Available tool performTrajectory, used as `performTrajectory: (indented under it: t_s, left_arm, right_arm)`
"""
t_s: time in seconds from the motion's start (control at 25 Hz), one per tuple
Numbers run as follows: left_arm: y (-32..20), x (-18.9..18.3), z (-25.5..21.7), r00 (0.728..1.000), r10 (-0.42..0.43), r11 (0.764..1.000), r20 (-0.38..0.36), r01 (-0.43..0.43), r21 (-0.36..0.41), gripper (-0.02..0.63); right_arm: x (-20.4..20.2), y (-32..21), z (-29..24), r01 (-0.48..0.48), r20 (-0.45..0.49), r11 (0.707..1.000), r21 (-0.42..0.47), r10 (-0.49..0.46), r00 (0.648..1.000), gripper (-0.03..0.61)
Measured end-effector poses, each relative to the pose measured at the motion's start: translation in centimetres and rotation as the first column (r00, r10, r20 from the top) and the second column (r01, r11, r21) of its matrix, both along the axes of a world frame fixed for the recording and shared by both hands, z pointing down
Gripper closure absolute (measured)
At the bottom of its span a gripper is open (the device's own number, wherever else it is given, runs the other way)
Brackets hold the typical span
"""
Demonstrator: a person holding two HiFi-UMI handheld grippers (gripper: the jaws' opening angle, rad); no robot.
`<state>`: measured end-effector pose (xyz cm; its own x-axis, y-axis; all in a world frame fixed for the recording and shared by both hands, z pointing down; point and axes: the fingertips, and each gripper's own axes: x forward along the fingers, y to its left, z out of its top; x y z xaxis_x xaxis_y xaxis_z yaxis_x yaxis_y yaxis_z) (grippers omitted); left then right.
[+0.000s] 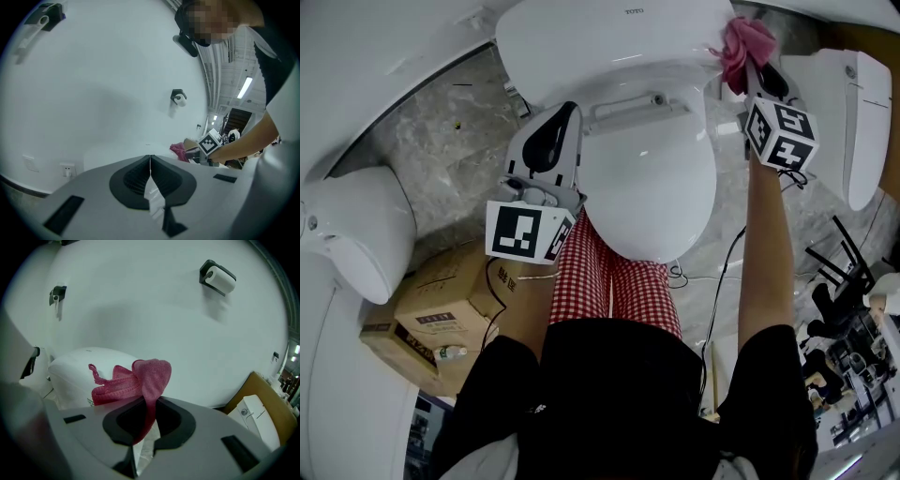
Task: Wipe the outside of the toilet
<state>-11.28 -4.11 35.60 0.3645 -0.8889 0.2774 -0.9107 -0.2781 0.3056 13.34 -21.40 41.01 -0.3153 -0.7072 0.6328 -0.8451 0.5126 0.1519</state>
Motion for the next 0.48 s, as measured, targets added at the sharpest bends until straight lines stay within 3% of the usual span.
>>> performTrajectory:
  t_s: [0.12,0.24,0.48]
  left_arm:
    - [0.0,0.2,0.0,1.0,0.0,1.0,0.001,0.0,-0.001,0.603]
    - [0.1,0.3,0.0,1.0,0.001,1.0,0.002,-0.001,-0.002,0.603]
    - [0.1,0.1,0.3,1.0,-0.002,1.0,0.004,0.002,-0.008,0.603]
  right_arm:
    - [0.8,0.1,1.0,-0.021,-0.02,0.999,-0.027,0.02,1.0,0.518]
    - [1.5,0.2,1.5,-0.054,0.018,0.997,-0.056,0.055,0.998,0.518]
    - [1.5,0.3,1.6,-0.053,-0.004,0.998,-0.045,0.053,0.999,0.518]
